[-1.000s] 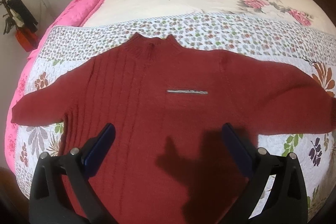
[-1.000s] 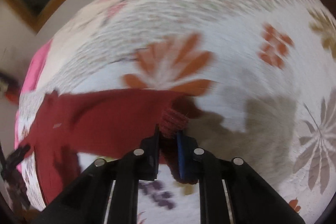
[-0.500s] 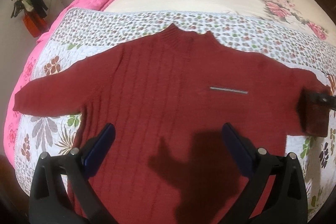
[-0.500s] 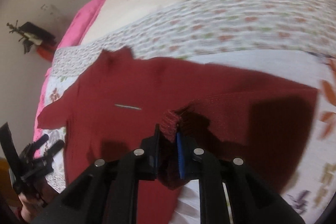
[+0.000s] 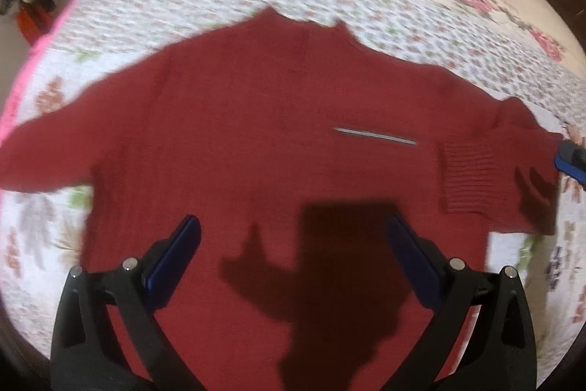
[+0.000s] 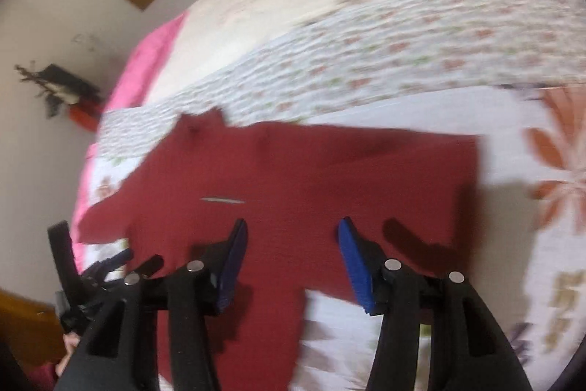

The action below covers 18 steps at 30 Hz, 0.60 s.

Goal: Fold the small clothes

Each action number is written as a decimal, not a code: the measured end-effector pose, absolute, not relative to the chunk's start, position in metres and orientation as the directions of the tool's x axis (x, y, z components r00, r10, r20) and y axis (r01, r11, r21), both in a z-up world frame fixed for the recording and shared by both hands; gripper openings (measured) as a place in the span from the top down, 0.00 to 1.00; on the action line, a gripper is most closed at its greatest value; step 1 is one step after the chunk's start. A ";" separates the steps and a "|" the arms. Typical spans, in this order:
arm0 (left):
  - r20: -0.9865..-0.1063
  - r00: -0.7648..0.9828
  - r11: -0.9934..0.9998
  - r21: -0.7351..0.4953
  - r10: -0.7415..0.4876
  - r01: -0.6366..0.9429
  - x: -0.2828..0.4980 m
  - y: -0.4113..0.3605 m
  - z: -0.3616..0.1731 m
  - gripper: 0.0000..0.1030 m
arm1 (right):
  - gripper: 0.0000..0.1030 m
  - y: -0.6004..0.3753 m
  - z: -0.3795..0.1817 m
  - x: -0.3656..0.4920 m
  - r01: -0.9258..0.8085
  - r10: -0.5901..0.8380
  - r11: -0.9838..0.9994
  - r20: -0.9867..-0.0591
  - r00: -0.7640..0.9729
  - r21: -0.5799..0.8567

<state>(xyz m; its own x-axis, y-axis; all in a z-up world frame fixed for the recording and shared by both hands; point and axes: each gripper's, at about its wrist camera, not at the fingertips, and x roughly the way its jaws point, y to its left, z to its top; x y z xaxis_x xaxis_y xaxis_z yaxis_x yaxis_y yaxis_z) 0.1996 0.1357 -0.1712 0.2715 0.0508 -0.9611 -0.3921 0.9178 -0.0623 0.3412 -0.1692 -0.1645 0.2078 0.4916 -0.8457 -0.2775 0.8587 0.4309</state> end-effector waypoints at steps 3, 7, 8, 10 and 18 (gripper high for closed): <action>-0.966 0.254 0.912 -0.152 -0.054 -0.382 0.221 0.111 -0.193 0.03 | 0.49 -0.202 -0.168 0.334 -0.234 0.451 0.886 -0.861 0.234 0.400; -0.960 0.244 0.900 -0.223 -0.137 -0.374 0.251 0.077 -0.220 0.03 | 0.49 -0.228 -0.175 0.318 -0.213 0.419 0.903 -0.873 0.248 0.373; -0.960 0.240 0.900 -0.227 -0.143 -0.372 0.256 0.072 -0.223 0.03 | 0.49 -0.231 -0.176 0.315 -0.214 0.413 0.906 -0.875 0.252 0.365; -0.965 0.219 0.902 -0.221 -0.146 -0.372 0.267 0.061 -0.236 0.03 | 0.49 -0.240 -0.176 0.307 -0.216 0.407 0.908 -0.876 0.260 0.358; -0.970 0.215 0.900 -0.194 -0.116 -0.389 0.281 0.042 -0.246 0.18 | 0.48 -0.266 -0.183 0.291 -0.205 0.404 0.911 -0.873 0.273 0.358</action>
